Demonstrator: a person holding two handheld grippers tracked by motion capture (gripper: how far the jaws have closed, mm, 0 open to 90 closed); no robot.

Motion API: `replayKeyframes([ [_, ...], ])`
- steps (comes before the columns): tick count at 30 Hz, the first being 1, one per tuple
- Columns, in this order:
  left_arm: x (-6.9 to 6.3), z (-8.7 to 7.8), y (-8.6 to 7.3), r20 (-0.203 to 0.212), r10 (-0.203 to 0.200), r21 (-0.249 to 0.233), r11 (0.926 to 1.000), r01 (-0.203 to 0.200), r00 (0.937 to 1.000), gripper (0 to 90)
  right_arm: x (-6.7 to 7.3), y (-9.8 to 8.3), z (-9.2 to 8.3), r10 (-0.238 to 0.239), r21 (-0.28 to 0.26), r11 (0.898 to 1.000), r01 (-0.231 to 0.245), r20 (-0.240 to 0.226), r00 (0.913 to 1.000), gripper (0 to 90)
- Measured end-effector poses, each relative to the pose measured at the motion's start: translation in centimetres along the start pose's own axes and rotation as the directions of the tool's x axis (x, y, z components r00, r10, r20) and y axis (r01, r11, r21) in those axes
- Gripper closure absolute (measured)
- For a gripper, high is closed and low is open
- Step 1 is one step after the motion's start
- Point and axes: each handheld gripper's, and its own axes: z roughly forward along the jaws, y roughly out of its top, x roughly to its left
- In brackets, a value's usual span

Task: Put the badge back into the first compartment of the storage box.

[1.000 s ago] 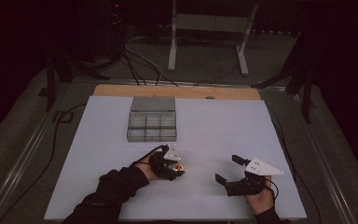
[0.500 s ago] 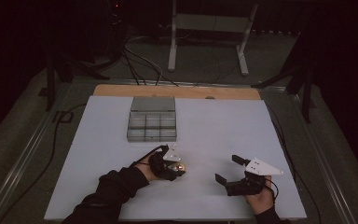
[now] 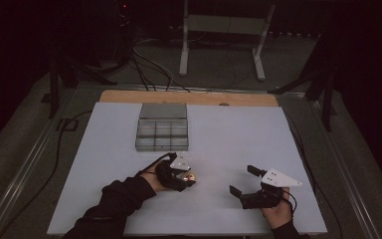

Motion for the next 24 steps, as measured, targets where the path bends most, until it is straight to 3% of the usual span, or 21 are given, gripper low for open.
replayKeyframes([
  [24, 0.9, -1.2, 0.0, -0.011, -0.013, 0.001, 0.9999, 0.013, 0.9999, 48.5, 0.0, 0.0, 0.0, -0.002, 0.001, 1.000, 0.002, 0.000, 1.0000, 0.0],
])
